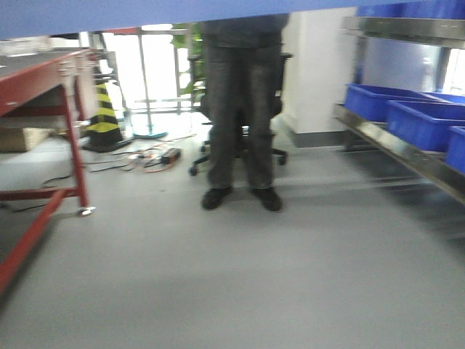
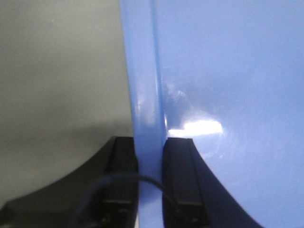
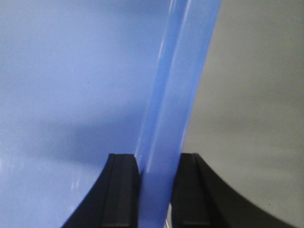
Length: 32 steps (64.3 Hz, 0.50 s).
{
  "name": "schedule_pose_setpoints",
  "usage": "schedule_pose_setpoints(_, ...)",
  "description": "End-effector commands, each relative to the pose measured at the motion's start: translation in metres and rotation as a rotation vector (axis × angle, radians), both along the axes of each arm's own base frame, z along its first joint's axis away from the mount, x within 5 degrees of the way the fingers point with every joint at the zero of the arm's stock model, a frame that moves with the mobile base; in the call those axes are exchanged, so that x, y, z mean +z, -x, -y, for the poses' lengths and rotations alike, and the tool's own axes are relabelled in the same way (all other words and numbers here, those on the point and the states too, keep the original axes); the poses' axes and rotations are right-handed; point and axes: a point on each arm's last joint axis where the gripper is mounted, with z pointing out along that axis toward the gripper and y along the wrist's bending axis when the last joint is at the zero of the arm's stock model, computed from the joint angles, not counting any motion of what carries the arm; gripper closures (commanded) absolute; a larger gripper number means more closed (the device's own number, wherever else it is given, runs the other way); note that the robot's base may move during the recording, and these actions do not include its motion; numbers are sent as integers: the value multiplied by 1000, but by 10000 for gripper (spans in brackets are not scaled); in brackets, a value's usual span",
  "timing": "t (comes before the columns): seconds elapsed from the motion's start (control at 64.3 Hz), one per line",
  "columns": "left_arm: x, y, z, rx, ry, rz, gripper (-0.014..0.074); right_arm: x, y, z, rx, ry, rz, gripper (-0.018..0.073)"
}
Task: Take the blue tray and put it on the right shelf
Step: 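Turn toward the steel rack of blue bins holding the tray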
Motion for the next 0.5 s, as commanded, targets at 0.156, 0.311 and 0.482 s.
schedule_pose_setpoints(0.156,9,16,-5,-50,-41,-32,645,17,3,8,15,14,115,502)
schedule_pose_setpoints(0.311,9,16,-5,-50,-41,-32,645,17,3,8,15,15,115,502)
schedule_pose_setpoints(0.482,9,16,-5,-50,-41,-32,645,17,3,8,15,14,115,502)
